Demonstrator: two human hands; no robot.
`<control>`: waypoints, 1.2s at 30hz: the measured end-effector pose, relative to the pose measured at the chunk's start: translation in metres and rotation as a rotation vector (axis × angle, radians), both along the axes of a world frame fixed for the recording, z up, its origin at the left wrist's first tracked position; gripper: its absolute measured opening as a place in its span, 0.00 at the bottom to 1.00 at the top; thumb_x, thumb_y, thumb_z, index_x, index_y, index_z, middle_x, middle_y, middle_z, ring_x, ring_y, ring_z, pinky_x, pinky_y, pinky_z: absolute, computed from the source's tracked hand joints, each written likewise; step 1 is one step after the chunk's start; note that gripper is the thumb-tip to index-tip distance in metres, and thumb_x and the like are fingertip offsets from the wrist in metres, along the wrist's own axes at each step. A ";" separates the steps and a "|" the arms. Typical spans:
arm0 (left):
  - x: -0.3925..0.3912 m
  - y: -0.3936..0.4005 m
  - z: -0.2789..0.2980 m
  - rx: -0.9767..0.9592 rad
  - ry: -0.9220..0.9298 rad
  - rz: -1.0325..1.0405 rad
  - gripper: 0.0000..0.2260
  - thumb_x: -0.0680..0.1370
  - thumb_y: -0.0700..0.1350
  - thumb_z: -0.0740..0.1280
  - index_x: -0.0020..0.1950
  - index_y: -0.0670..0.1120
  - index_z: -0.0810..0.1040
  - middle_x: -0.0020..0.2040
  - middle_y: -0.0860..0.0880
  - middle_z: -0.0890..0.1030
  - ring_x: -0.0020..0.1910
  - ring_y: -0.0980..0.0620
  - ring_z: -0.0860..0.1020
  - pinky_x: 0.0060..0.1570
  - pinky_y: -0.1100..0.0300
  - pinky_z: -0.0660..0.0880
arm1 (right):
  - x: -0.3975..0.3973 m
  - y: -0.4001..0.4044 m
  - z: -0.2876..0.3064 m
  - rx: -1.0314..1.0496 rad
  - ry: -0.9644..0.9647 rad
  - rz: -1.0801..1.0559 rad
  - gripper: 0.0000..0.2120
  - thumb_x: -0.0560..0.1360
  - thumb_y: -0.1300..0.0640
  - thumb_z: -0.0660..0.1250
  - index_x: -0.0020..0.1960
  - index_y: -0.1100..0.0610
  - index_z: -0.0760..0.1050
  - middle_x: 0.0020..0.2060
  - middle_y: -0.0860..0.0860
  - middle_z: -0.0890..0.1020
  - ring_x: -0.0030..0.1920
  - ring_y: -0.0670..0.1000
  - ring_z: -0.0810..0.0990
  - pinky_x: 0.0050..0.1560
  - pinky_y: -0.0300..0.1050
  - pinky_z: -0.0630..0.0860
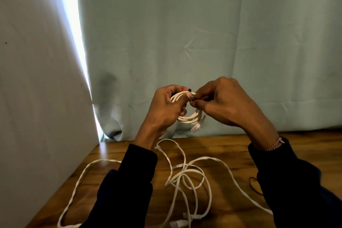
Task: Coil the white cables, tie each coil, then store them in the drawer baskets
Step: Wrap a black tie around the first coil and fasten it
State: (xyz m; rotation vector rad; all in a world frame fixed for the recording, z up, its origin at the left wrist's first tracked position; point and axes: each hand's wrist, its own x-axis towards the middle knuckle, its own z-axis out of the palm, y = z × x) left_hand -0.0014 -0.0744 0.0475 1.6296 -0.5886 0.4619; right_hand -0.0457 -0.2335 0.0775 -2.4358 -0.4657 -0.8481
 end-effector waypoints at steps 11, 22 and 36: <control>0.005 -0.004 -0.004 0.036 -0.053 0.140 0.09 0.79 0.43 0.70 0.57 0.42 0.81 0.40 0.47 0.81 0.30 0.54 0.78 0.32 0.63 0.75 | -0.003 -0.003 0.000 0.048 0.049 0.045 0.10 0.75 0.52 0.73 0.56 0.50 0.82 0.49 0.48 0.85 0.47 0.46 0.83 0.49 0.43 0.81; 0.002 -0.013 -0.005 0.088 -0.202 0.137 0.10 0.79 0.45 0.70 0.59 0.44 0.82 0.52 0.47 0.84 0.46 0.49 0.83 0.41 0.60 0.82 | 0.017 0.002 -0.010 0.245 -0.005 -0.068 0.21 0.69 0.56 0.79 0.55 0.51 0.71 0.41 0.47 0.79 0.37 0.44 0.79 0.33 0.33 0.74; 0.002 -0.010 -0.005 0.047 -0.286 0.121 0.09 0.79 0.43 0.70 0.59 0.44 0.82 0.50 0.48 0.84 0.43 0.50 0.83 0.36 0.63 0.78 | 0.015 0.000 -0.010 0.374 -0.023 0.111 0.15 0.73 0.53 0.76 0.59 0.50 0.83 0.48 0.44 0.85 0.45 0.40 0.83 0.47 0.35 0.79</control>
